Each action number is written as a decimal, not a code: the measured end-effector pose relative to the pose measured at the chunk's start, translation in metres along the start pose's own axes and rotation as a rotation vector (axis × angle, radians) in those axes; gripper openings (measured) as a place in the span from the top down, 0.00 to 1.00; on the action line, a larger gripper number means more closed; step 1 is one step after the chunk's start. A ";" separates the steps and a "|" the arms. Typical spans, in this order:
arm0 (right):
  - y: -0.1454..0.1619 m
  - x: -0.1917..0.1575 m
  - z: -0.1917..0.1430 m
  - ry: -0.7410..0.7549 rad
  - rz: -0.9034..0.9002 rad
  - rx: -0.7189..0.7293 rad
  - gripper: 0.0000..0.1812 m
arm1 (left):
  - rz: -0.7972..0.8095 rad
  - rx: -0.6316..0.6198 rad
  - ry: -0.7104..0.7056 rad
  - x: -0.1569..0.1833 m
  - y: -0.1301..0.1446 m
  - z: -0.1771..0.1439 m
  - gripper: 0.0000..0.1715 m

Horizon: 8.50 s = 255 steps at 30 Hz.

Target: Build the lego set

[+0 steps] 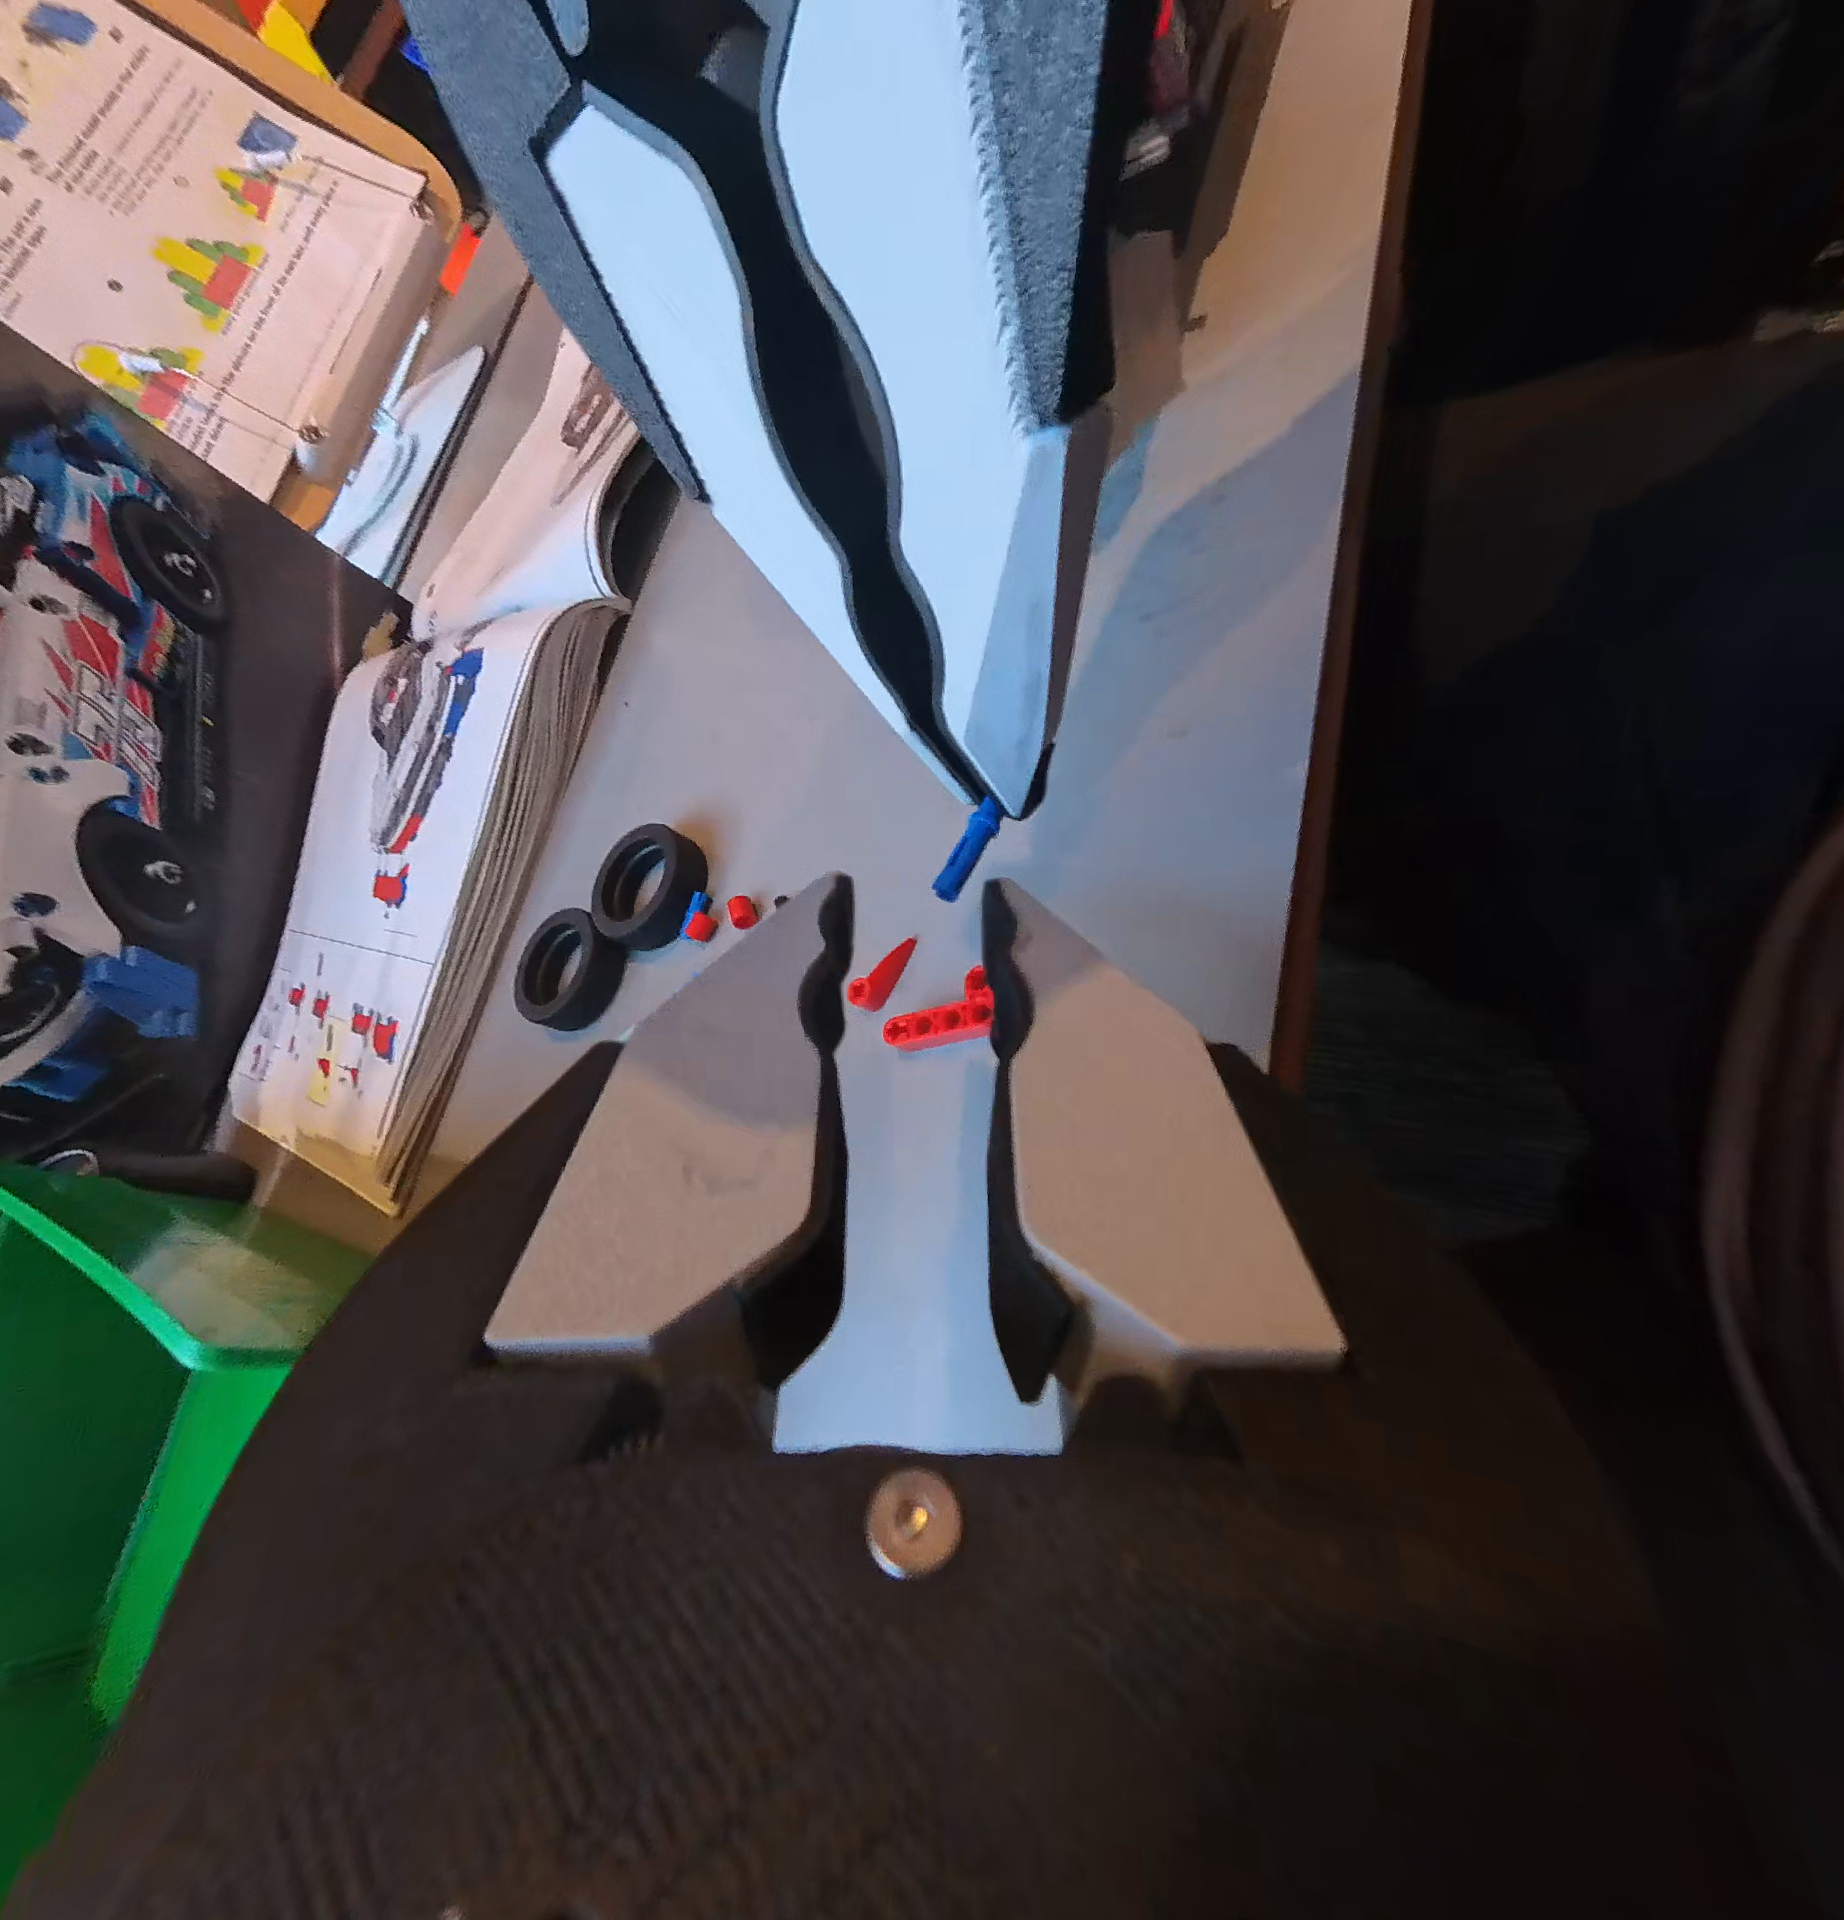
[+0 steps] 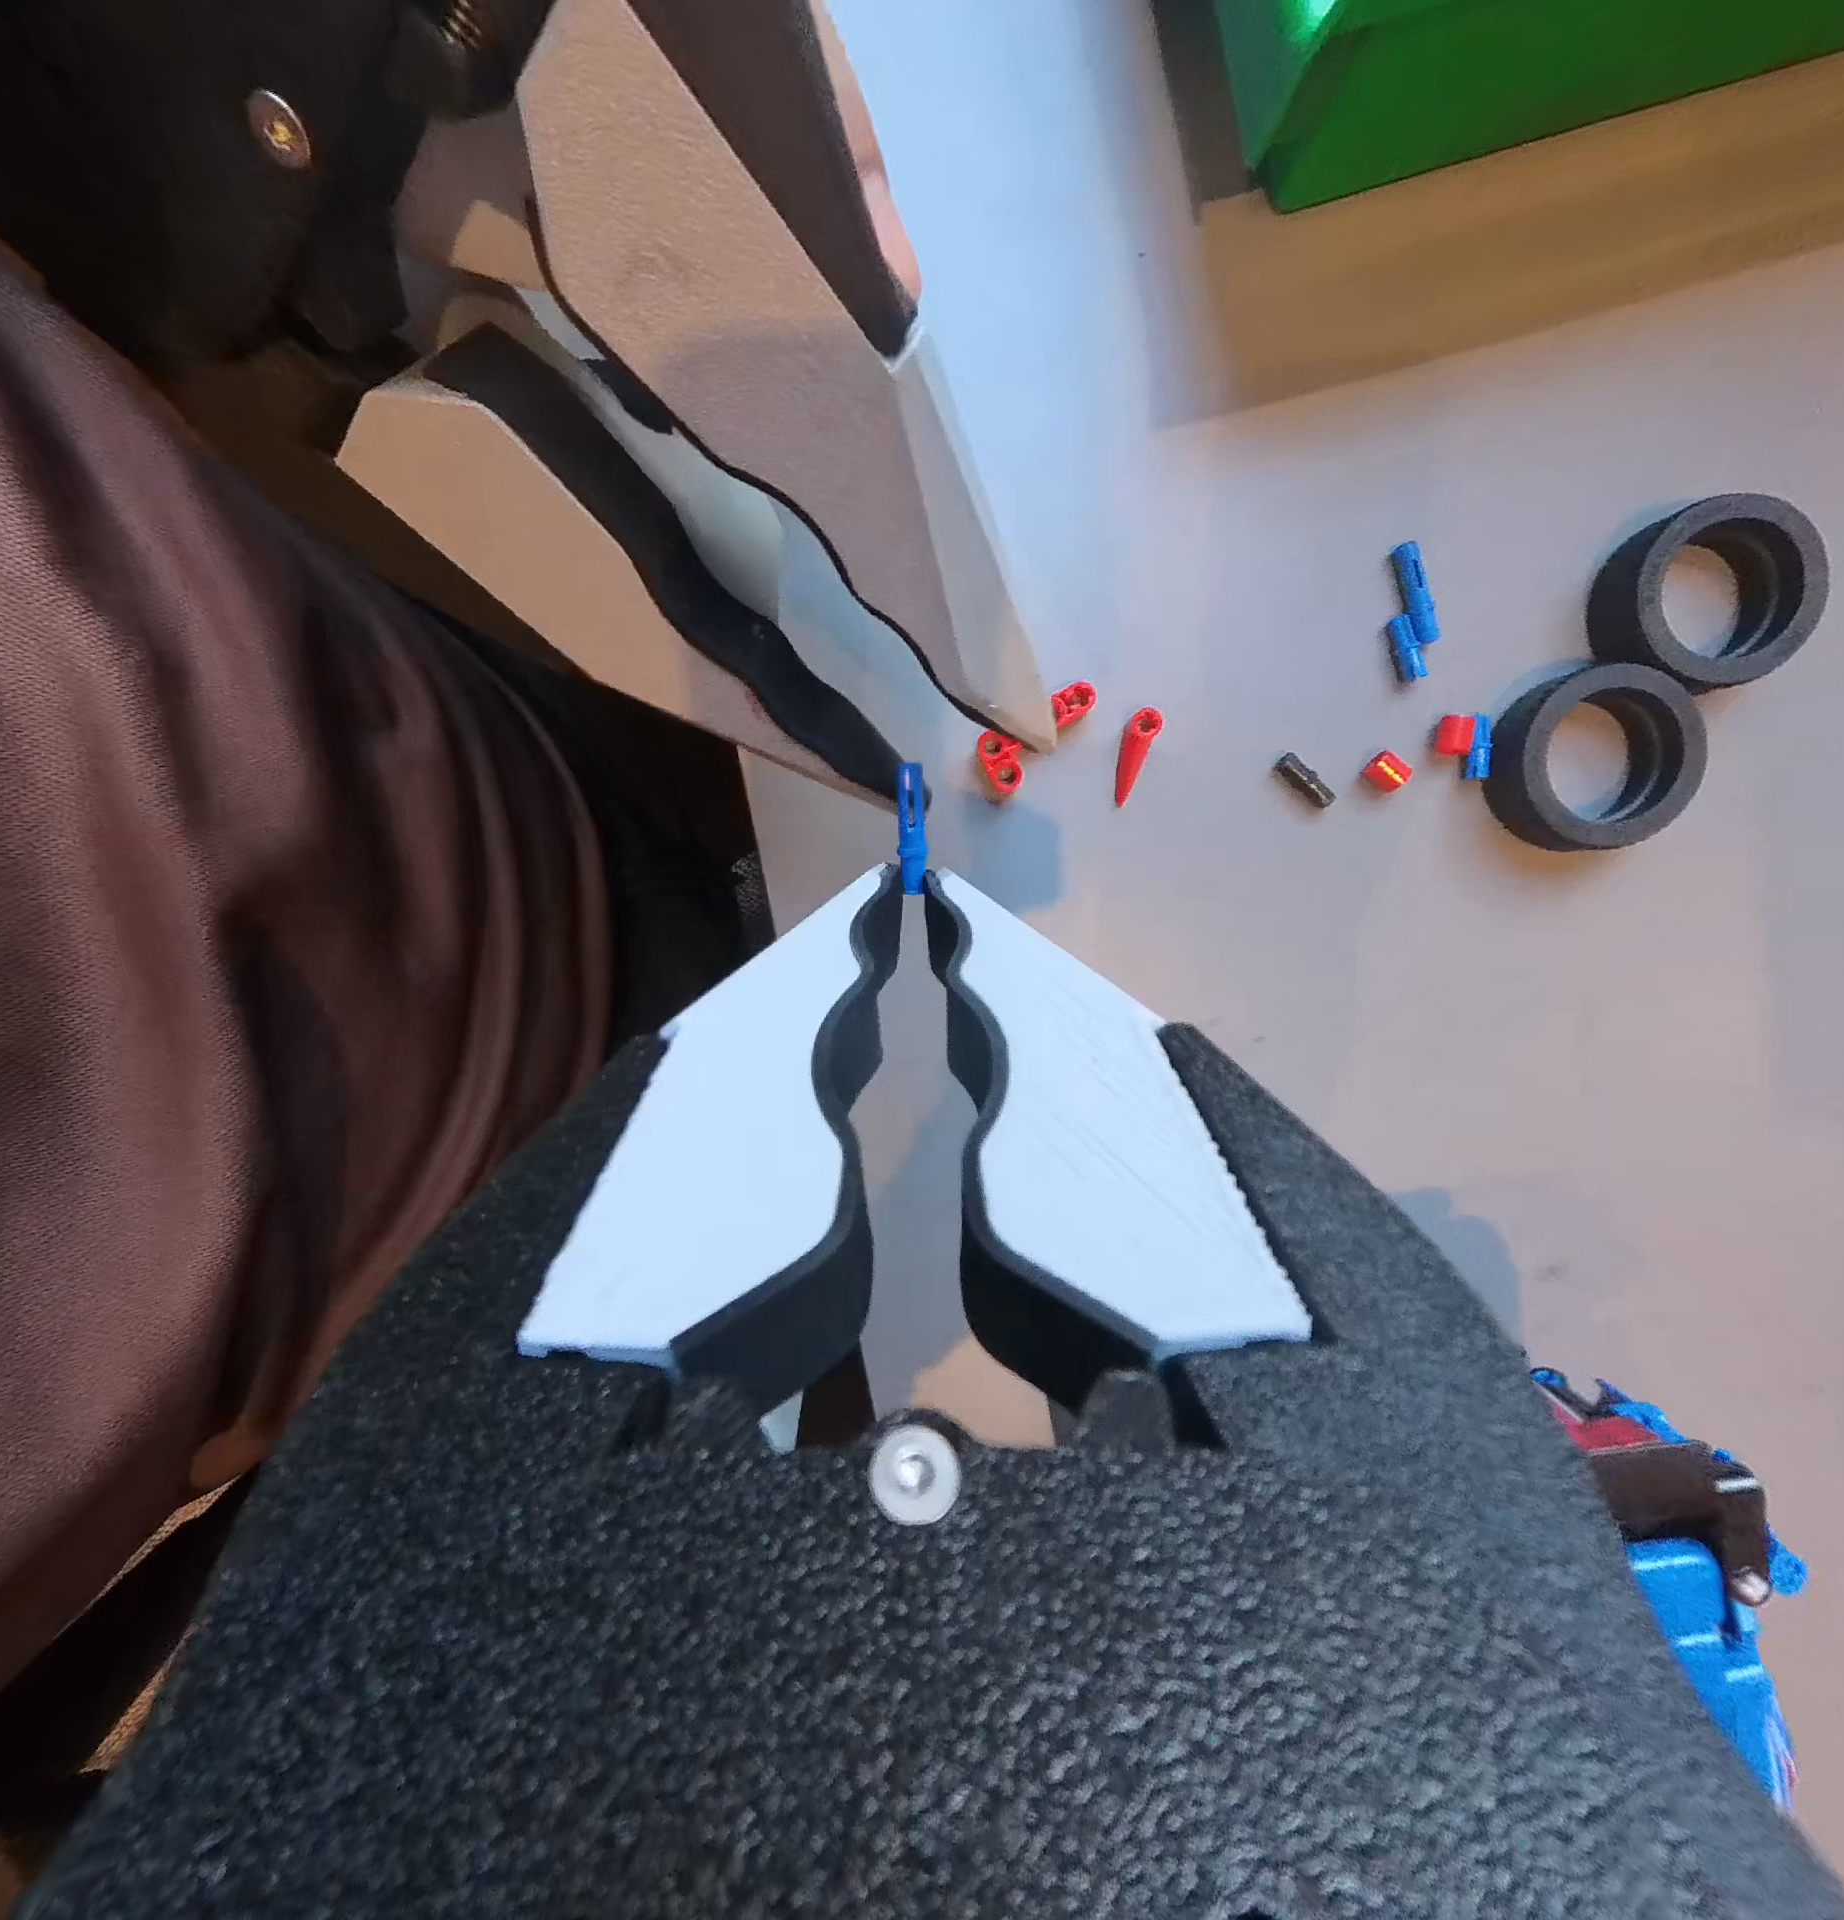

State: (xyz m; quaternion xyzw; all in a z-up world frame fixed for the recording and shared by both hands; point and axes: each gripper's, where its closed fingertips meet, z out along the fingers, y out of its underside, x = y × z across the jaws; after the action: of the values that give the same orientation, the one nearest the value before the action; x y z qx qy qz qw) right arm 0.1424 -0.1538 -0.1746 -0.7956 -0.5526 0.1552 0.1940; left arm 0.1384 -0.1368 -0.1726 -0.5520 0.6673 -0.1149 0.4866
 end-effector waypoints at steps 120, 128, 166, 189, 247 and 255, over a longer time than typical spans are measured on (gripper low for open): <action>-0.008 -0.006 0.038 0.076 0.095 0.217 0.99 | -0.302 -0.104 0.626 0.040 0.044 0.000 0.97; -0.008 -0.007 0.038 0.181 -0.164 0.069 0.99 | -0.314 -0.071 0.601 0.039 0.043 0.001 0.97; -0.007 -0.007 0.040 0.190 -0.207 0.069 0.99 | -0.319 -0.069 0.580 0.038 0.044 0.002 0.97; -0.023 -0.007 0.014 -0.009 0.256 0.378 0.84 | 0.006 0.117 0.230 0.024 0.024 -0.005 0.97; -0.017 -0.004 0.022 0.176 0.144 0.528 0.83 | -0.271 0.141 0.186 -0.015 0.030 -0.008 0.97; -0.013 -0.002 0.029 0.116 0.207 0.580 0.84 | -0.369 0.226 0.161 -0.031 0.026 -0.017 0.97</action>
State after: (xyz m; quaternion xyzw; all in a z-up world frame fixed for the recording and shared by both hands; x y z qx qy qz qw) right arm 0.1172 -0.1473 -0.1940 -0.7667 -0.3892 0.2799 0.4271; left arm 0.1063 -0.1075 -0.1665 -0.5956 0.5747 -0.3195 0.4614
